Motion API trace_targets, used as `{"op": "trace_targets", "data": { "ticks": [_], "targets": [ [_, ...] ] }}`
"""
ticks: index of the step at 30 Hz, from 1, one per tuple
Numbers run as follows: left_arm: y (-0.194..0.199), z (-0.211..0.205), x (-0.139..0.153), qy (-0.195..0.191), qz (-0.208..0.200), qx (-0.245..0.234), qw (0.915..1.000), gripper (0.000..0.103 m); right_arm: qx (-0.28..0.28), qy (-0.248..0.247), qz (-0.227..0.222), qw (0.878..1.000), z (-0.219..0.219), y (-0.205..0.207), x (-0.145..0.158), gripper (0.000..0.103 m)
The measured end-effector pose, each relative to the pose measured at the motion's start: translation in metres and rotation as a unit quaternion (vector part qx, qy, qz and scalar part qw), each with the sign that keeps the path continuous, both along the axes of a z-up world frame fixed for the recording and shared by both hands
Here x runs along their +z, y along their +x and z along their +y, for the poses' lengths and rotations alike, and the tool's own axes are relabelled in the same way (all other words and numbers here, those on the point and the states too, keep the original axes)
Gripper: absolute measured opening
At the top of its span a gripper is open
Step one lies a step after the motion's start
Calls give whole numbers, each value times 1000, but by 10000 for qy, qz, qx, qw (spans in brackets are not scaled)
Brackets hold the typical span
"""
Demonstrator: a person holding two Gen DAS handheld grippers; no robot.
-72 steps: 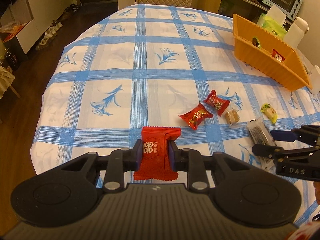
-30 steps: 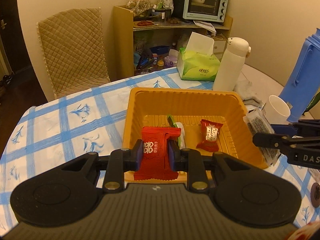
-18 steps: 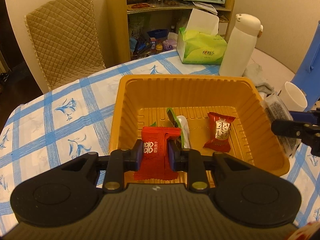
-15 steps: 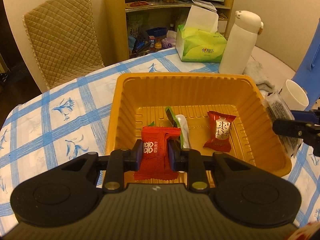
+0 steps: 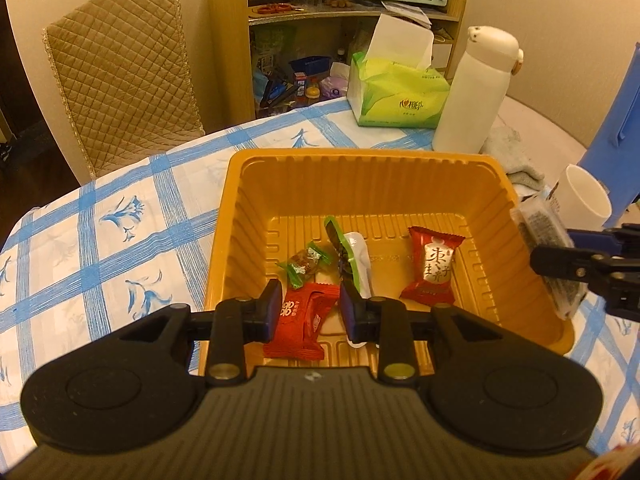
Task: Organize snacks
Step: 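Carry both packets over the orange tray and lower them inside, then open both tools to release the packets into the tray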
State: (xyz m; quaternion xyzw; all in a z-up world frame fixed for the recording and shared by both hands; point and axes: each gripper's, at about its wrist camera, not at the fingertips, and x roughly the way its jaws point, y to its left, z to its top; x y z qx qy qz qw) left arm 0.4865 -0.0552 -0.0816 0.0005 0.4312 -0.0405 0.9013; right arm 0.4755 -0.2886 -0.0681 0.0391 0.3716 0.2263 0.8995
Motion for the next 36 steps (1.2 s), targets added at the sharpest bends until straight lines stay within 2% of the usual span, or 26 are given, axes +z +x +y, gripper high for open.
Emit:
{"op": "trace_targets", "data": {
  "ticks": [13, 16, 18, 20, 22, 32, 36],
  "targets": [
    [-14, 6, 12, -97, -95, 44, 9999, 34, -335, 20, 239, 9992, 8, 12, -13, 37],
    [-18, 8, 13, -105, -93, 68, 9999, 39, -489, 106, 277, 9984, 6, 14, -16, 39],
    [-22, 9, 15, -122, -105, 76, 9998, 43, -589, 159, 306, 9977, 3, 15, -16, 43],
    [-25, 9, 16, -111, -128, 80, 9998, 47, -618, 209, 315, 9974, 1, 13, -15, 60],
    [-27, 8, 18, -90, -153, 69, 9998, 49, -633, 233, 220, 9975, 0, 9, -12, 65],
    [-38, 2, 31, -73, -289, 37, 9995, 59, -375, 158, 172, 9990, 12, -9, -1, 70],
    [-47, 1, 38, -77, -357, 35, 9993, 60, -307, 162, 105, 9993, 14, -16, 5, 71]
  ]
}}
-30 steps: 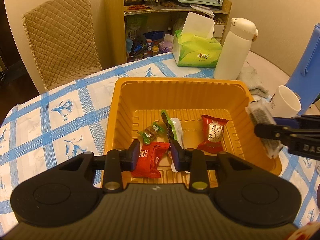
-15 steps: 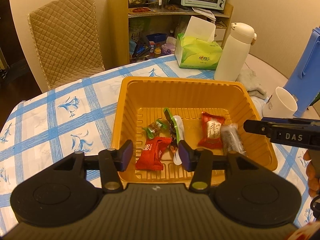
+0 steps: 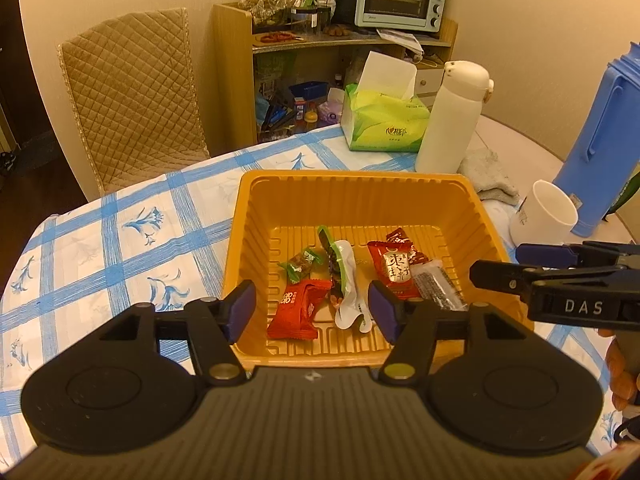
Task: Organize snacks
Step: 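Open both tools to release the packets into the tray, then move both open tools from the tray toward the loose candies on the cloth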
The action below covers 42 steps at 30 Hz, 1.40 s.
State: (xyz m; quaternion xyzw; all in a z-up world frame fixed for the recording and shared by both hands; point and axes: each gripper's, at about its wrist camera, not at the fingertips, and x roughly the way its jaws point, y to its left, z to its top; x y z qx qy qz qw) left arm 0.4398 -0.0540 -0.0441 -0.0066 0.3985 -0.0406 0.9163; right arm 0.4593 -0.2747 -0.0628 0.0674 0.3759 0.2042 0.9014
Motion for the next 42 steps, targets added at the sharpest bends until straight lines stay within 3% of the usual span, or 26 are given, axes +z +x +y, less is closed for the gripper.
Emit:
{"op": "trace_targets", "data": {
  "ticks": [8, 21, 31, 42],
  "targets": [
    [-31, 2, 17, -76, -147, 25, 9999, 63, 144, 103, -147, 9997, 1, -26, 16, 74],
    [-124, 24, 21, -364, -102, 362, 9986, 64, 640, 198, -208, 9975, 8, -98, 27, 76],
    [-199, 56, 5, -386, 104, 1040, 9938, 64, 1230, -81, -4, 9924, 33, -151, 2, 76],
    [-255, 80, -29, -451, 499, 1646, 9841, 64, 1714, -391, 172, 9843, 57, -175, -37, 76]
  ]
}}
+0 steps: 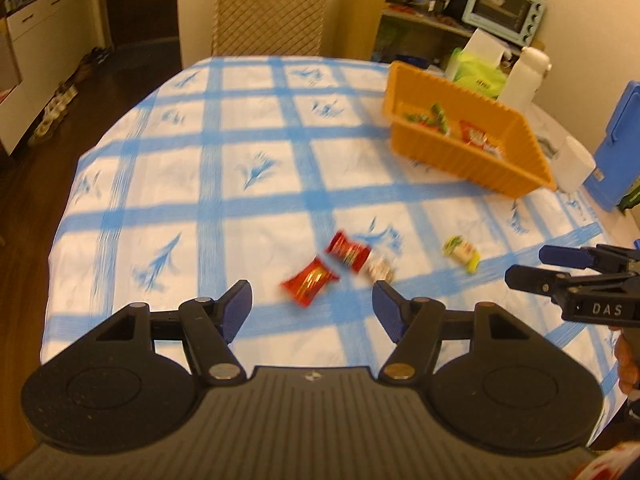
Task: Organize snacks
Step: 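Move both open tools from the tray toward the loose candies on the cloth, then grasp the yellow-green wrapped candy with the right tool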
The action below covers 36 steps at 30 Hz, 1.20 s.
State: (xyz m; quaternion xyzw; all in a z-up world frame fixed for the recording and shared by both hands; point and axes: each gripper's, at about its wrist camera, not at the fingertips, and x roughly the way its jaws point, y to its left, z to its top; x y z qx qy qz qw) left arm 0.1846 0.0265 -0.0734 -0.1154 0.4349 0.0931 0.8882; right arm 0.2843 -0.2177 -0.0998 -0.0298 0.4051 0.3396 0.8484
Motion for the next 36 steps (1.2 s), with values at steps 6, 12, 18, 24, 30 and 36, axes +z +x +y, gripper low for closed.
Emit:
{"op": "trace_targets", "data": {
  "ticks": [6, 12, 18, 24, 30, 36],
  "targets": [
    [-16, 12, -11, -30, 102, 250, 9996, 64, 211, -210, -54, 9995, 8, 2, -21, 76],
    [-24, 24, -13, 10, 110, 455, 9989, 64, 450, -357, -295, 9979, 13, 11, -32, 76],
    [-24, 29, -17, 26, 156, 529, 9985, 64, 686, -573, -525, 9946, 21, 24, -44, 65],
    [-23, 30, -23, 29, 230, 525, 9984, 64, 787, -704, -602, 9926, 27, 39, -53, 55],
    [-21, 31, -26, 15, 280, 520, 9983, 64, 957, -766, -643, 9904, 36, 47, -57, 44],
    [-15, 29, -30, 0, 307, 406, 9987, 64, 1022, -810, -615, 9895, 43, 48, -59, 27]
  ]
}}
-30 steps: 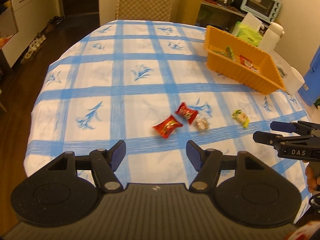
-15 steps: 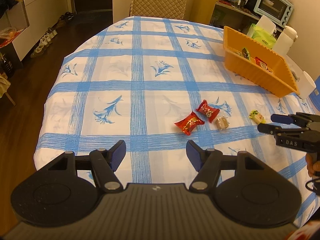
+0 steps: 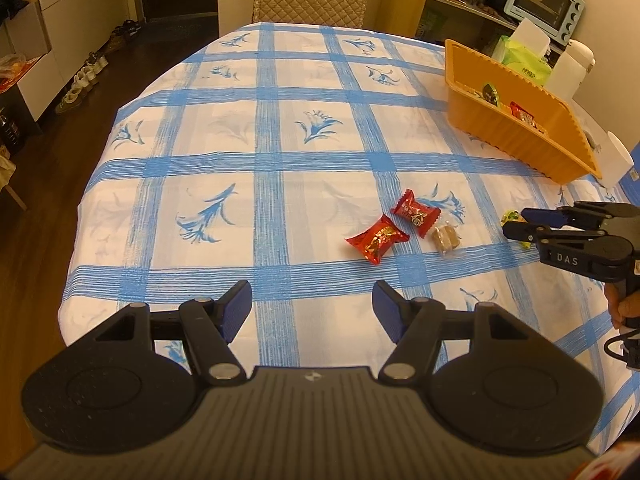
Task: Organize snacks
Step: 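Grasp the yellow-green wrapped candy with the right tool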
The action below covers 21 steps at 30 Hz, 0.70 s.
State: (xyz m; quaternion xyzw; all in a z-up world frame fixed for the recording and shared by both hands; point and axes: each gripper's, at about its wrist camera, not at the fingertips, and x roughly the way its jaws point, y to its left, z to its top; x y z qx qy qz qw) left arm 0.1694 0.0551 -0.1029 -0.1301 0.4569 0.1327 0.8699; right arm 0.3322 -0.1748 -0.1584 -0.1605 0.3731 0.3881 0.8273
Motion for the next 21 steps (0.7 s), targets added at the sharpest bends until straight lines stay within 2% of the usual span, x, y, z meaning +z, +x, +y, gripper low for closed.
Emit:
{"op": "trace_targets", "data": {
  "ticks": [1, 4, 11, 21],
  "targets": [
    [2, 0, -1, -5, 3, -27, 10000, 64, -8, -36, 4, 10000, 1, 0, -1, 23],
    [5, -2, -1, 15, -2, -124, 9999, 64, -11, 2, 25, 10000, -1, -3, 0, 22],
    [18, -9, -5, 202, 6, -517, 9985, 63, -188, 275, 39, 9994, -10, -12, 17, 22],
    [48, -18, -17, 514, 61, -1157, 9919, 63, -699, 635, 176, 9954, -35, -22, 42, 22]
  ]
}}
